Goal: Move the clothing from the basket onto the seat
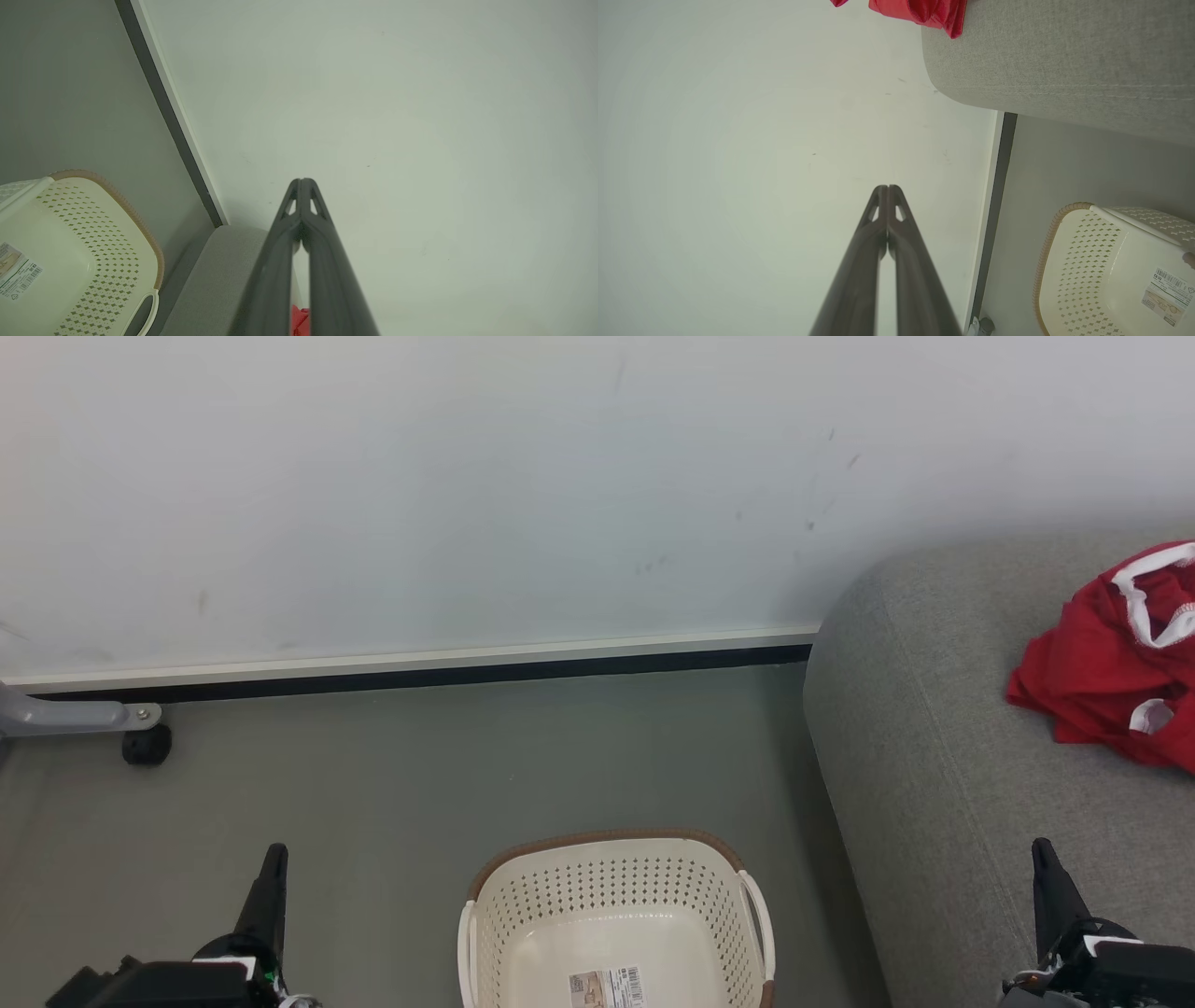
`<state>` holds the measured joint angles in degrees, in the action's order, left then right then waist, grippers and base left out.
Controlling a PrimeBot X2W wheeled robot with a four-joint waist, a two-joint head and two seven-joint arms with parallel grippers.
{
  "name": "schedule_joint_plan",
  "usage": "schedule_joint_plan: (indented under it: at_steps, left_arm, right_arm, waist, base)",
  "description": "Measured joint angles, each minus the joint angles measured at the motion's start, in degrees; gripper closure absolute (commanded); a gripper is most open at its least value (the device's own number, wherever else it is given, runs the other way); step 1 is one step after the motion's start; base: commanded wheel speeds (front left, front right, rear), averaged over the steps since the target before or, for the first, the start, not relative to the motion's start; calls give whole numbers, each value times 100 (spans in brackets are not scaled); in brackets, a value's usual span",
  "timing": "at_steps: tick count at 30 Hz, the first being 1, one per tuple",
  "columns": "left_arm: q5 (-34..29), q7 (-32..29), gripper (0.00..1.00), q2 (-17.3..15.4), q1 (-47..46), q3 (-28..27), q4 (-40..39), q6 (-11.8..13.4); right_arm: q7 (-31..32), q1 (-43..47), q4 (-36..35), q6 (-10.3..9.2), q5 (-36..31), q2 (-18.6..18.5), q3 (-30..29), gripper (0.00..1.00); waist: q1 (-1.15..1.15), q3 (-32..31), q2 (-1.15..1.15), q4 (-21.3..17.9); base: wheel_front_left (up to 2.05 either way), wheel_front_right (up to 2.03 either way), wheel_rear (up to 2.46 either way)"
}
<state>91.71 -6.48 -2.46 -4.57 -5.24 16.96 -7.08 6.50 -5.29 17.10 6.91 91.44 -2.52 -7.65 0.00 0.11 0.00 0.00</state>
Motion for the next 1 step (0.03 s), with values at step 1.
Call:
schedule_joint_plan:
  at_steps: [1]
  left_arm:
    - [0, 0, 100, 0, 0, 0, 0, 0]
  right_arm:
    - [0, 0, 0, 0, 0, 0, 0, 100]
  waist:
    - [0, 0, 0, 0]
  base:
    - [0, 0, 0]
